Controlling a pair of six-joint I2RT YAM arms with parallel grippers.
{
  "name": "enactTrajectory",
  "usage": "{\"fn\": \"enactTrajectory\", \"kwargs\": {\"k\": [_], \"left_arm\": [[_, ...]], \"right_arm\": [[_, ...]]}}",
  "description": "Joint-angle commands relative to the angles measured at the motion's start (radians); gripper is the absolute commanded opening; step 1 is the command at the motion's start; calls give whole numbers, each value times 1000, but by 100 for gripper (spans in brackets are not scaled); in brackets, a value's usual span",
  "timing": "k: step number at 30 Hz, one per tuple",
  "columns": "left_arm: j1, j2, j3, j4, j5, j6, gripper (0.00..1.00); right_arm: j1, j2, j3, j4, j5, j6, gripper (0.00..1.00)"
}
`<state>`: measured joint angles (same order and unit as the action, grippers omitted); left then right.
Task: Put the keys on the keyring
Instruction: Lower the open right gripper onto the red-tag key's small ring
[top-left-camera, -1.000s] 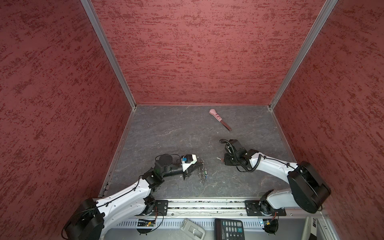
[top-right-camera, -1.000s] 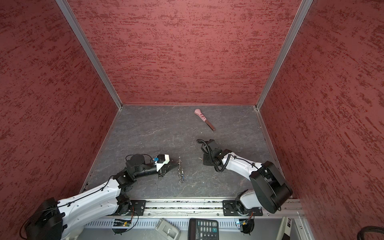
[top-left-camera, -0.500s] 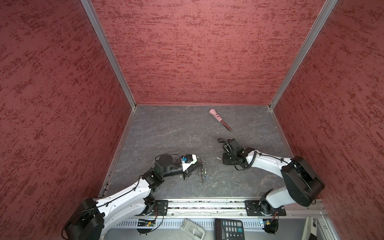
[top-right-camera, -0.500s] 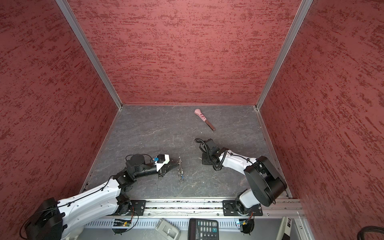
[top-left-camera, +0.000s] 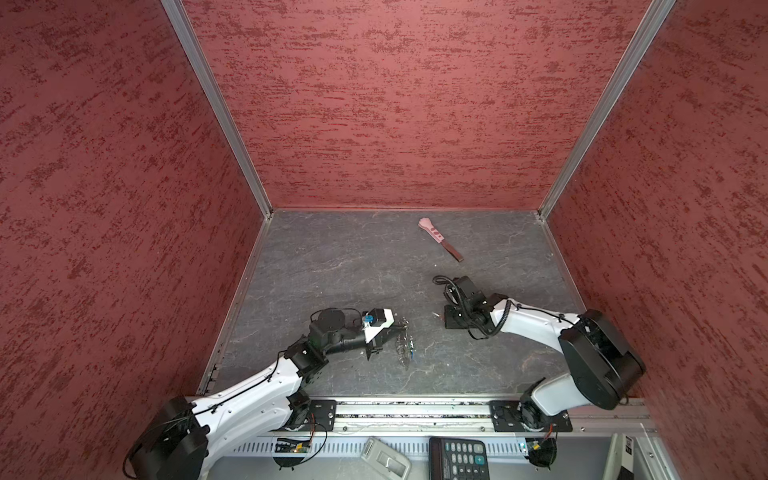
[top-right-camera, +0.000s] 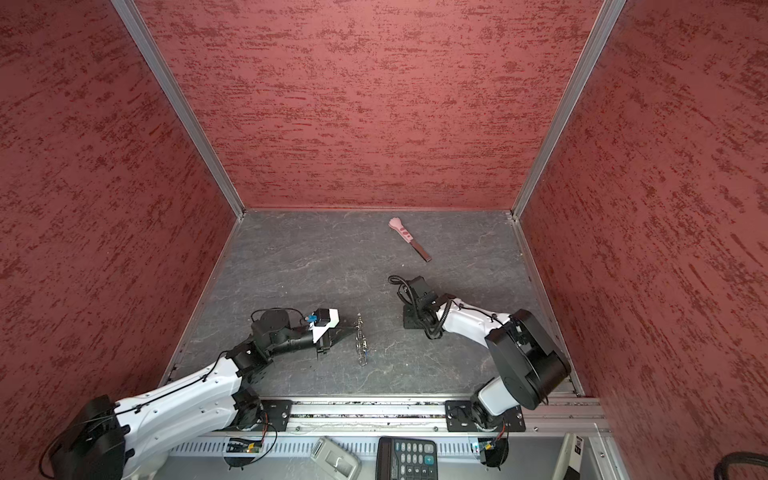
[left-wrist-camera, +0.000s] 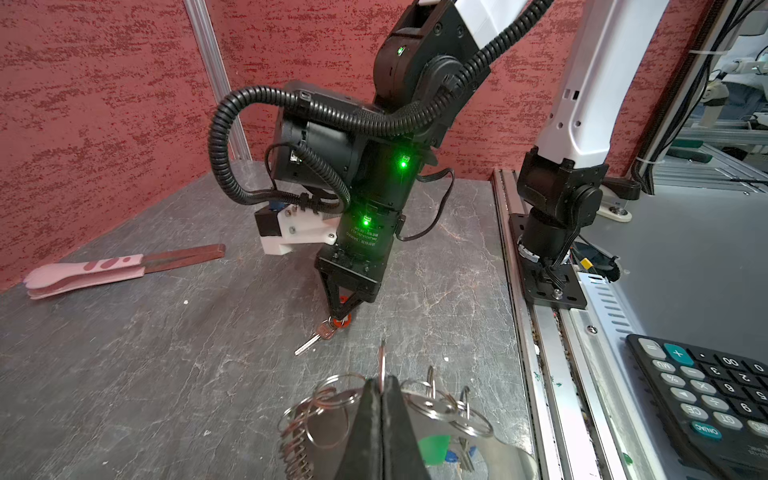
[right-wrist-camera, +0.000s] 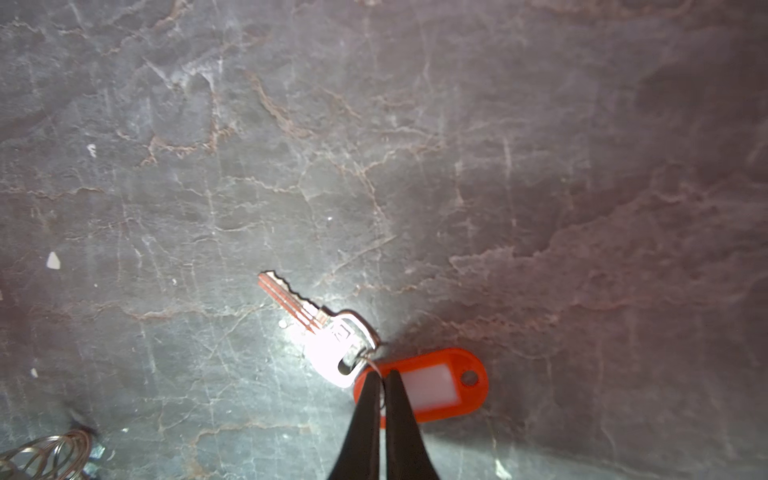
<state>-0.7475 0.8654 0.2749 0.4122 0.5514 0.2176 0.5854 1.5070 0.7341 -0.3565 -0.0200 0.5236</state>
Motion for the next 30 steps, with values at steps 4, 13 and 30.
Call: {"fn": "enactTrajectory", "kwargs": {"k": [4,13,30], "left_arm": [[-5,-5,-2,32,-7,10,0],[-5,-6,-2,28,-10,11,0],[-5,-2,0,25,-18,14,0]], "right_arm": [[0,-45,24,-1,1,-2,5],[8,-6,29,0,3,-16,7],[73,9,66,-49,52,-44,16]]}}
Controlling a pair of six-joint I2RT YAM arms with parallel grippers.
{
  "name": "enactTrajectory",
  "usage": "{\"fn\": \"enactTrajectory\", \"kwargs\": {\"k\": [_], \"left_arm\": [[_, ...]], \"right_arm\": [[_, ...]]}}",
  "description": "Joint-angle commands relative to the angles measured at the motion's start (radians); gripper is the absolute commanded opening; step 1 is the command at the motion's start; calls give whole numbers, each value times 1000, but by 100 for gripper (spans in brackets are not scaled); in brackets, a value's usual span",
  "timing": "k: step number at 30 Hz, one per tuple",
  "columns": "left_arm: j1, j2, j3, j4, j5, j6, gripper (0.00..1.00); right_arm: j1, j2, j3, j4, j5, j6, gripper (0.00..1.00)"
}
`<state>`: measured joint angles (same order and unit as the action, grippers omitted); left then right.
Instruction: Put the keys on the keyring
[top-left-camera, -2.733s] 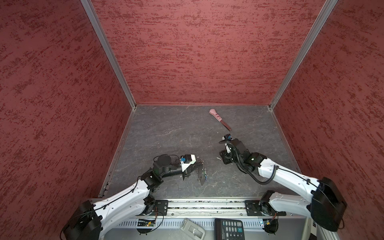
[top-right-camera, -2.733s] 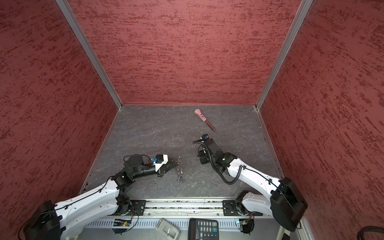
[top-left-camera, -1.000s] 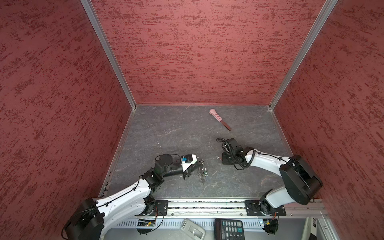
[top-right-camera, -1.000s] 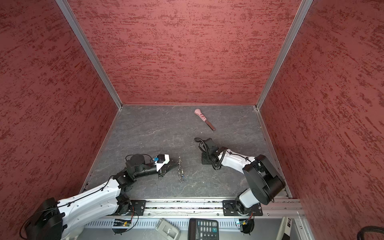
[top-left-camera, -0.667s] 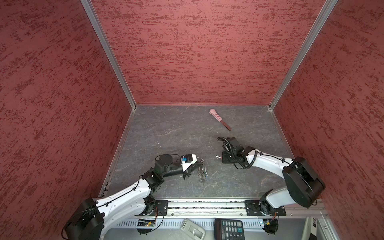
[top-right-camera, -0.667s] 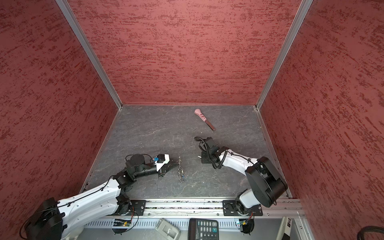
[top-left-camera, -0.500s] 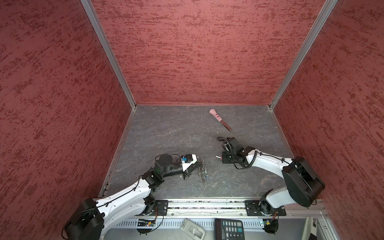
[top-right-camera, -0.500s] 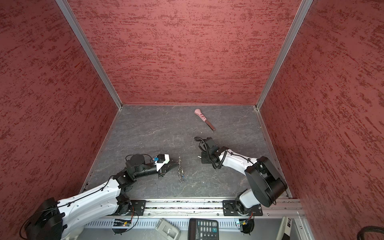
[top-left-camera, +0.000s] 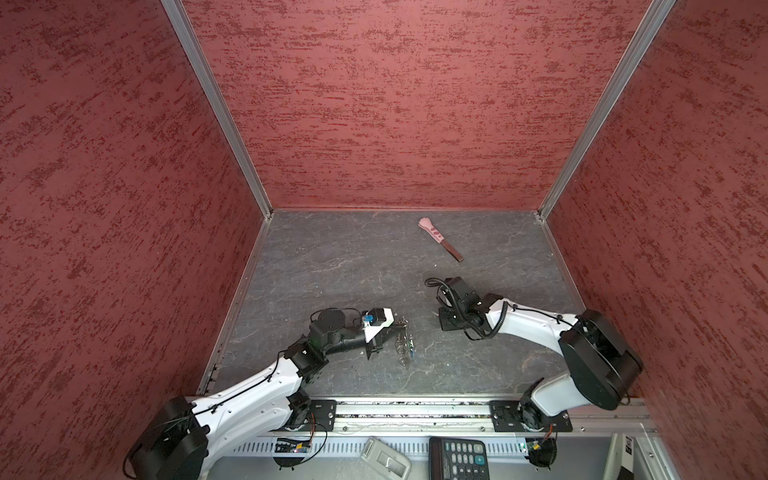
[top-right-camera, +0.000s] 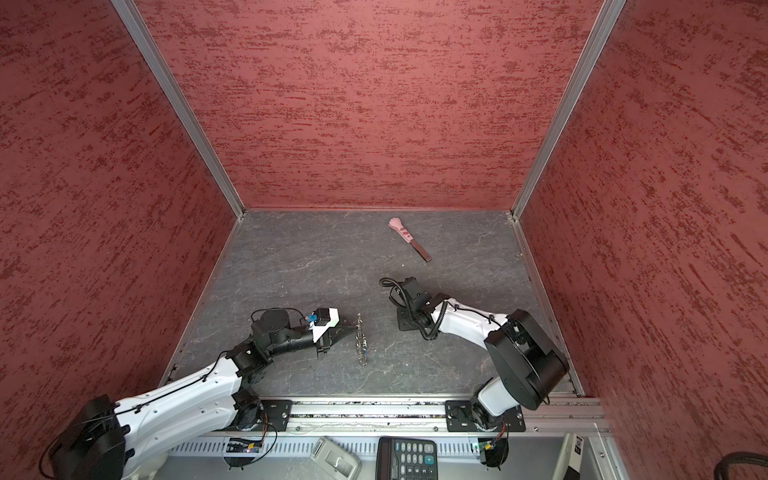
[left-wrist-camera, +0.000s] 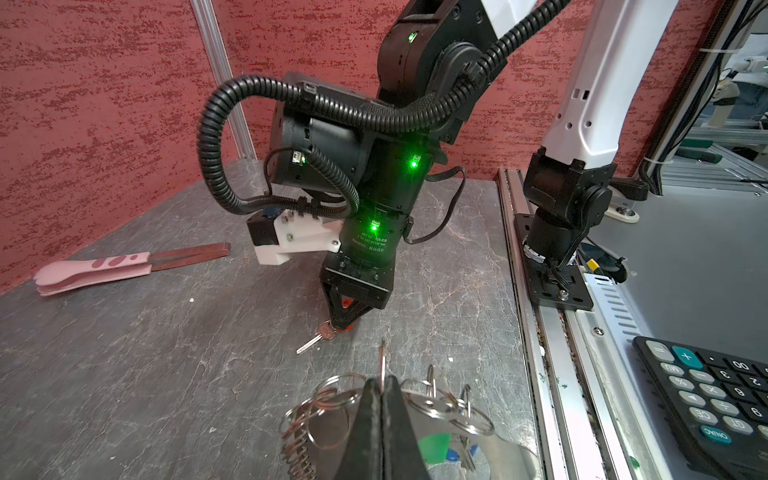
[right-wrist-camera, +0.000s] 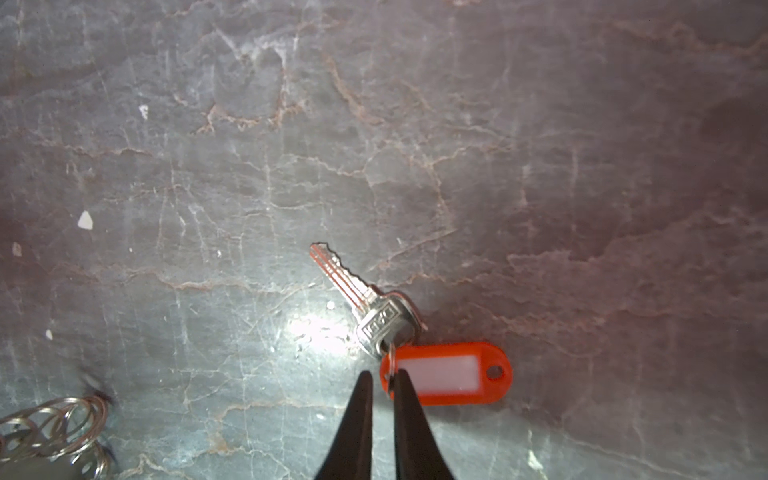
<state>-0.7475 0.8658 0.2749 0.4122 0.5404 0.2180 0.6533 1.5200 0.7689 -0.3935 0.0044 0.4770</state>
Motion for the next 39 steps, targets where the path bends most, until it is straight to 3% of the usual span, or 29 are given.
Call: {"fn": "enactTrajectory", "kwargs": {"k": [1,9,20,39], "left_arm": [[-4,0,0,25,-9,14,0],[-4,5,1,23,-11,15,0],[-5,1,1,21,-11,16,0],[-5,3,4,18,-11,15,0]], "right_arm": [[5,-9,33,-10,24,2,17],[5,-2,72,-52,80,-18,23],[-4,96,178,-148,99,-62,24],[-15,151,216,-197,39,-84,11]]}}
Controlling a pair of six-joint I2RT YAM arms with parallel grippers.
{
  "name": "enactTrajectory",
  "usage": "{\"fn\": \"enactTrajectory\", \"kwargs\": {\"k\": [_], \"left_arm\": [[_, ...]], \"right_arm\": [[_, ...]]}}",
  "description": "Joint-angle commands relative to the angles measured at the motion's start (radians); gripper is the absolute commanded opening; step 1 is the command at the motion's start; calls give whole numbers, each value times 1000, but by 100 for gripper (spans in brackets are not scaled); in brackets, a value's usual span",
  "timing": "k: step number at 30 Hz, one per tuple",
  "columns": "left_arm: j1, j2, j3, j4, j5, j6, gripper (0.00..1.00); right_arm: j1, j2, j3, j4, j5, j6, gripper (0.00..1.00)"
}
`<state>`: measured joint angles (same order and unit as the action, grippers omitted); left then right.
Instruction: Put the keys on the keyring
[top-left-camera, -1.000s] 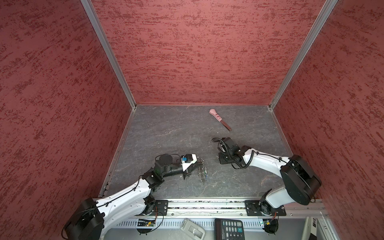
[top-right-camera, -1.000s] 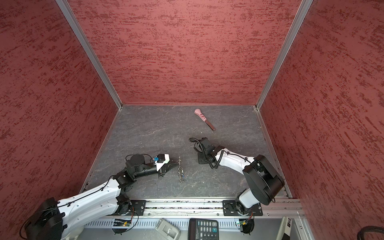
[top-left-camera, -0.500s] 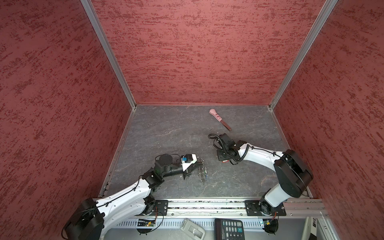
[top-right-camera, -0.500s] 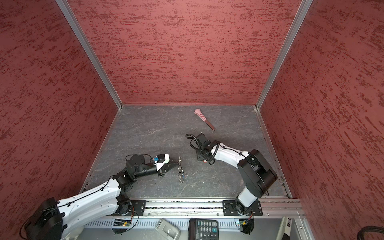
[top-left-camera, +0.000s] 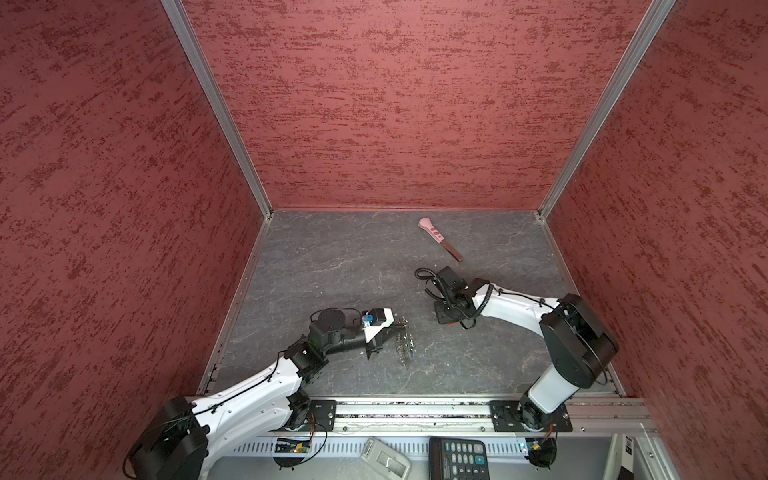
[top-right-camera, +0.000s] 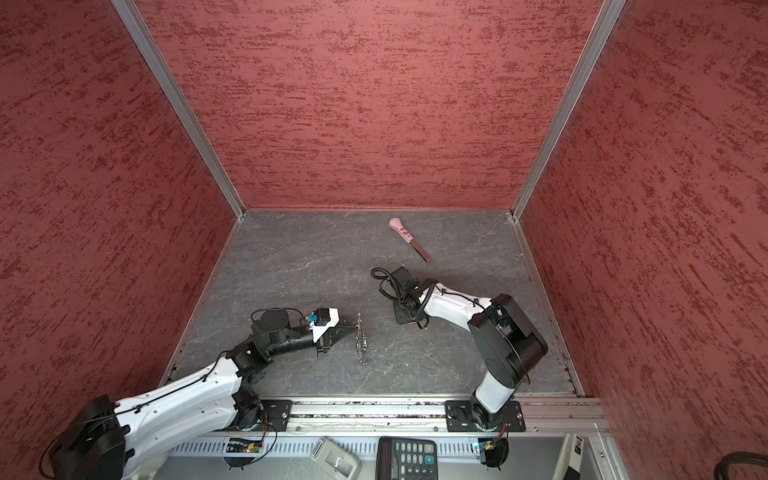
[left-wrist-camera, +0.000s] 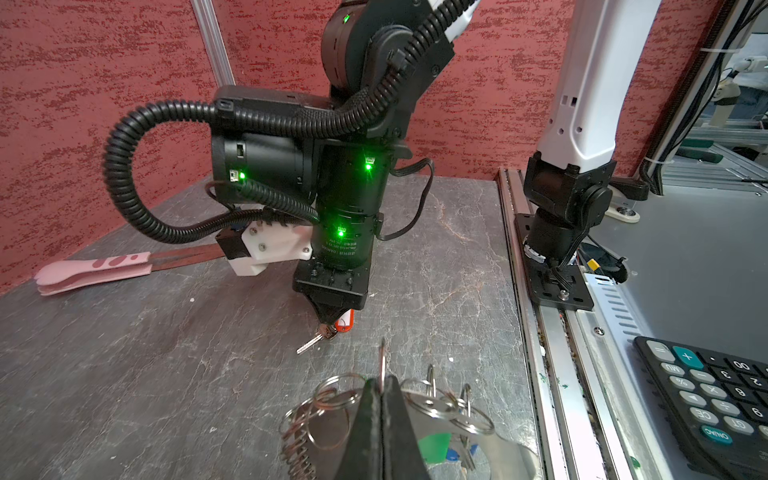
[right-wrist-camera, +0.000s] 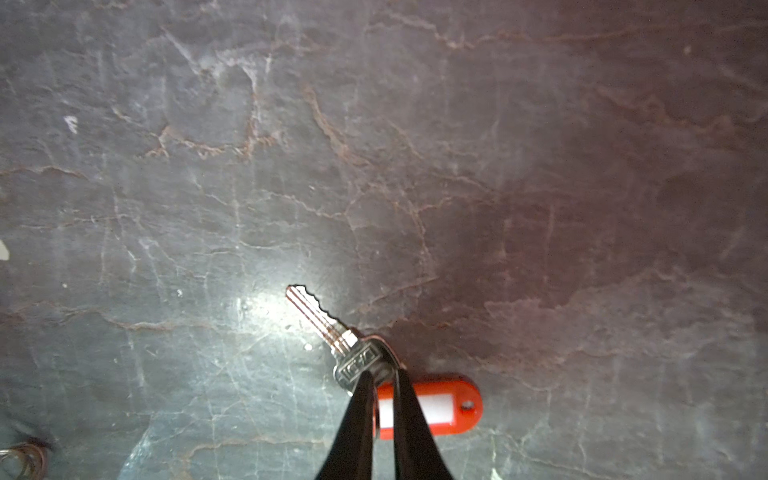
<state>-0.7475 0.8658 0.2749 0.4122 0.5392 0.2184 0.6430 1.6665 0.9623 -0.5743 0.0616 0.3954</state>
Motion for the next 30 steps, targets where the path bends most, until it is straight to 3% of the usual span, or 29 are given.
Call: {"fn": "enactTrajectory", "kwargs": {"k": [1,14,22,30], "left_arm": [[-5,4,5,19,-11,15,0],[-5,10,5,16,-15,15,0],[-6,9,4,17,-20,17,0],[-6,13,6,16,-22,17,0]], "right_arm": [[-5,5,21,-16,-20,-4,11],[-5,-46,-36,36,-22,22,1],[6,-192,-249,296,42,124,0],[60,-314,-412,540,165,135,0]]}}
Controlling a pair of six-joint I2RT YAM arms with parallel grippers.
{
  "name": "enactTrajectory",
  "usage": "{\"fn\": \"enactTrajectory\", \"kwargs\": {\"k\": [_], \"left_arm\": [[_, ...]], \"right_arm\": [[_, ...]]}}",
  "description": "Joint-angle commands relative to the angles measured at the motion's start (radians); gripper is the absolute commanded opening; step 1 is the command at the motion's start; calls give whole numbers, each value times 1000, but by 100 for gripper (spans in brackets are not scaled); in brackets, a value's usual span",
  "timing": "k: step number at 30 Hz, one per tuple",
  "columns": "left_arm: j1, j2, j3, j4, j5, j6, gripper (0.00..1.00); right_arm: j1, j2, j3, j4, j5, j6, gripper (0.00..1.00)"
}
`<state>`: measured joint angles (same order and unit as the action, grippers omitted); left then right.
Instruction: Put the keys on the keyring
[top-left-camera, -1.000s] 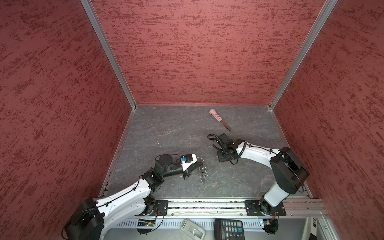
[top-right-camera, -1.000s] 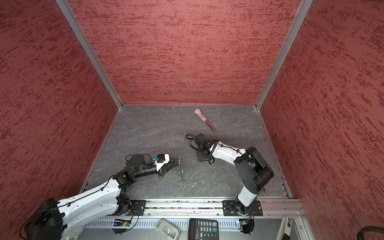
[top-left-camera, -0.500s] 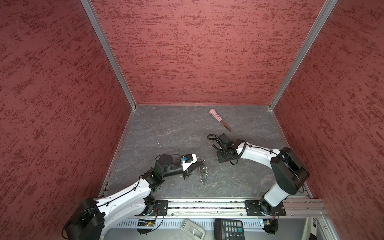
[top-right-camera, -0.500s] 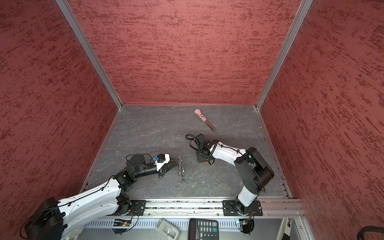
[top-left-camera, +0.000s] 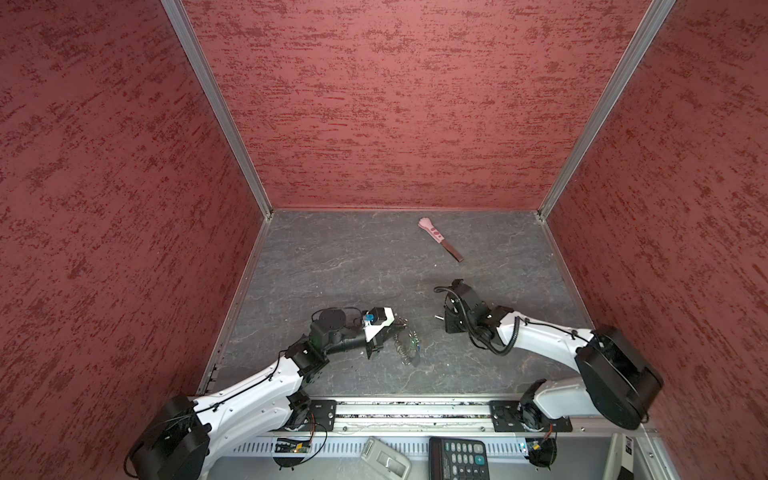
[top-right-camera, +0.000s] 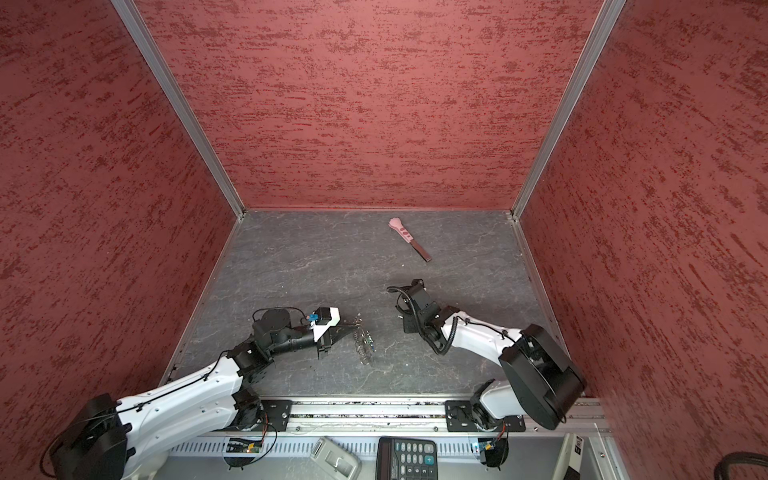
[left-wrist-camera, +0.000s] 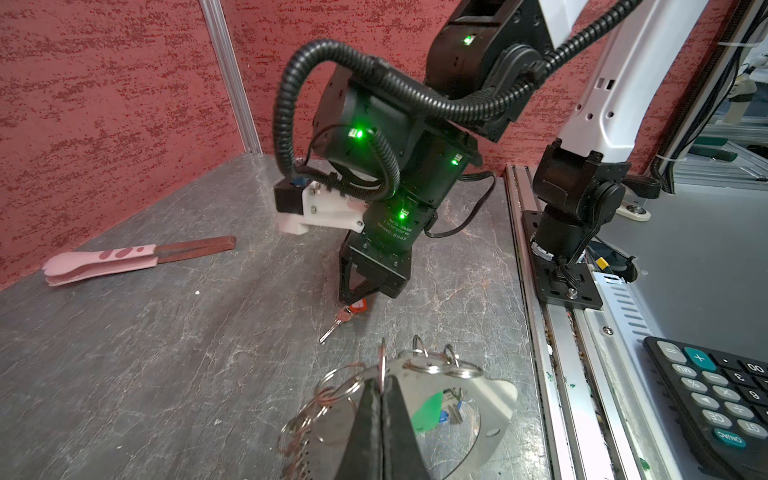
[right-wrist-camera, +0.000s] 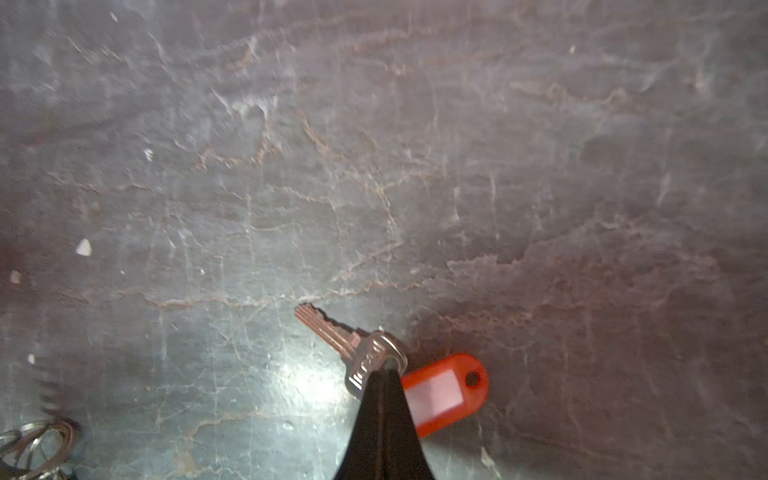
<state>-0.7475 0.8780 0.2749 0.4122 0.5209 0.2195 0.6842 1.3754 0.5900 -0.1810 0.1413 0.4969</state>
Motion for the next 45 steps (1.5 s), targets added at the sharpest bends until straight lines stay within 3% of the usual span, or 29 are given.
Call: {"fn": "enactTrajectory", "kwargs": {"k": [1,15,28,32,38,45], "left_arm": [[-5,-1,6,15,-5,17,0],[-5,-22,4,4,-4,17,0],[-5,-10,6,8,-9,18,0],[-5,-6,6,10,-8,18,0],[-5,-3,6,11,-6,18,0],[-5,-10,6,9,-5,19,0]], "right_arm": [[24,-24,-58,169,98,34,0],[133,-34,-229,381,292,75,0],[170,-82,-220,262,209,94,3],[170,-76,-151,154,149,85,16],[162,-6,67,-159,101,51,29],[76,108,244,-365,-43,2,31]]}}
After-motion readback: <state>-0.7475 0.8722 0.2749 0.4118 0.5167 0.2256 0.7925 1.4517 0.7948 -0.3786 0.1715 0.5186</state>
